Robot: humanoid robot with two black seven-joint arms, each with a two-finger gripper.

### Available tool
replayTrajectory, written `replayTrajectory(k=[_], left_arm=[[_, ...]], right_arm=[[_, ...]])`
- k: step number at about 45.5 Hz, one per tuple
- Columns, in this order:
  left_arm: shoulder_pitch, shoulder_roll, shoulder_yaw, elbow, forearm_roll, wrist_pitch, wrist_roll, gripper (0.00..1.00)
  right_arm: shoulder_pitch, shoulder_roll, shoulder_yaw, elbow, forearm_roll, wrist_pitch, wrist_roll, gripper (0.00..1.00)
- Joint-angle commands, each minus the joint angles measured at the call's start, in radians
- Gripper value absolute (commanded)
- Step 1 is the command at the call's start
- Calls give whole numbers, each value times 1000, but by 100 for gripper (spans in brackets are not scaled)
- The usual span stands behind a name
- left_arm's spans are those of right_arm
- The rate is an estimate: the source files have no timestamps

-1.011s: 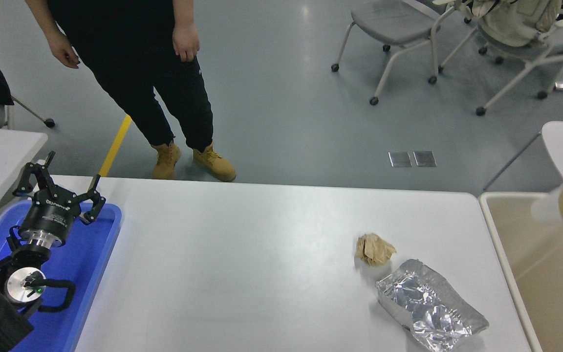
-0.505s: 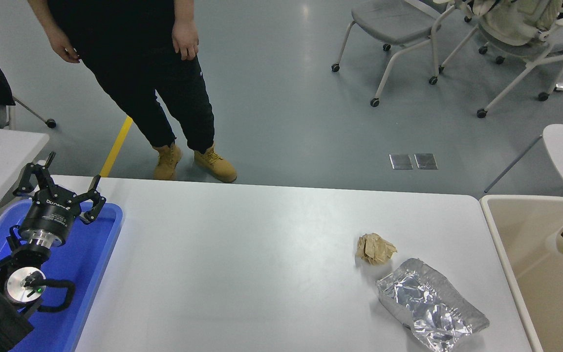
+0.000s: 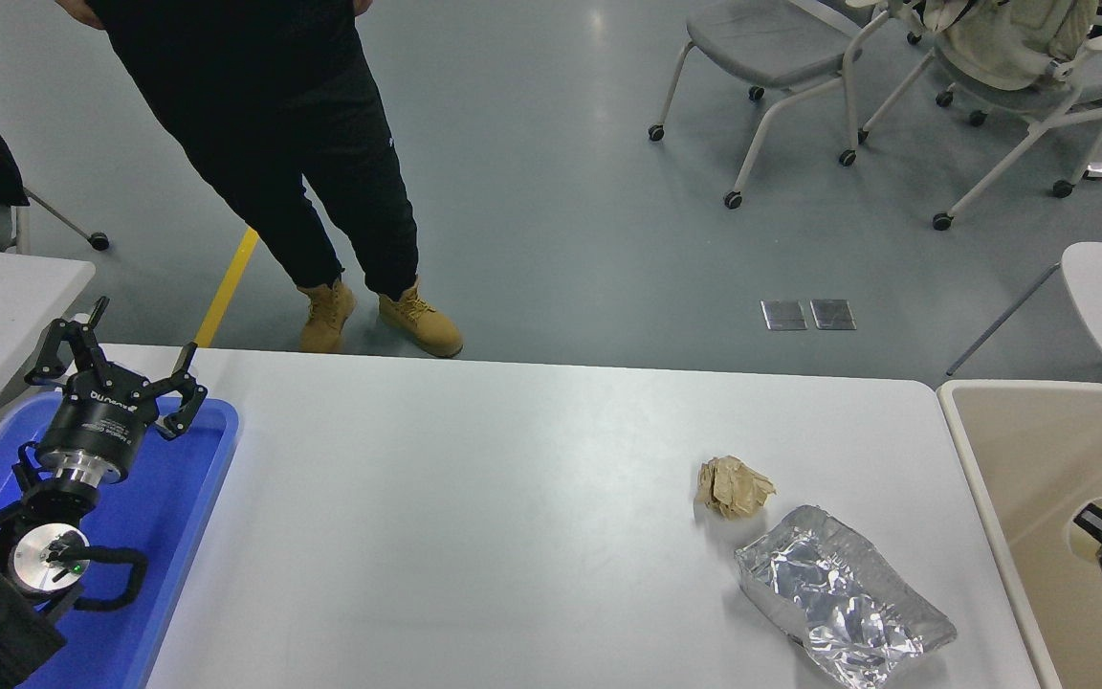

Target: Clean the table surface

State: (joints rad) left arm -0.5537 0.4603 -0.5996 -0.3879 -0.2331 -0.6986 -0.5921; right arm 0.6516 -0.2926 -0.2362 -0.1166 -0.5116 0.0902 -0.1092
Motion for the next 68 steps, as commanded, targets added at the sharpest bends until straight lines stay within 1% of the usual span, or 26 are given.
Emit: replayTrajectory(k=[1, 2, 3, 10, 18, 30, 36, 43, 47, 51, 59, 62, 68], left_arm=[[0, 0, 1, 0, 0, 1, 0, 100], [0, 0, 0, 0, 0, -1, 0, 100], [0, 0, 1, 1, 0, -1, 0, 100], [0, 0, 1, 0, 0, -1, 0, 100], [0, 0, 1, 0, 0, 1, 0, 100], [0, 0, 1, 0, 0, -1, 0, 100], [0, 0, 1, 0, 0, 1, 0, 100], [0, 0, 1, 0, 0, 1, 0, 100], [0, 0, 1, 0, 0, -1, 0, 100], [0, 0, 1, 1, 0, 1, 0, 100], [0, 0, 1, 0, 0, -1, 0, 100], [0, 0, 1, 0, 0, -1, 0, 100], [0, 0, 1, 0, 0, 1, 0, 100]], right_arm=[[-7, 12, 1, -5, 45, -44, -10, 83], [-4, 12, 1, -5, 53, -52, -9, 95], [-1, 12, 1, -3, 64, -53, -9, 100], [17, 6, 1, -5, 117, -66, -9, 100], [34, -11, 1, -6, 127, -67, -9, 100], [60, -134, 1, 11, 128, -67, -1, 100], [62, -171, 23, 12, 131, -69, 0, 100], [68, -209, 70, 21, 183, -67, 3, 100], [94, -263, 77, 92, 220, -67, 3, 100], [112, -342, 103, 224, 258, -67, 3, 100], [132, -497, 250, 489, 265, -69, 8, 100], [131, -534, 319, 573, 265, -69, 8, 100], [129, -566, 403, 675, 265, -70, 8, 100]])
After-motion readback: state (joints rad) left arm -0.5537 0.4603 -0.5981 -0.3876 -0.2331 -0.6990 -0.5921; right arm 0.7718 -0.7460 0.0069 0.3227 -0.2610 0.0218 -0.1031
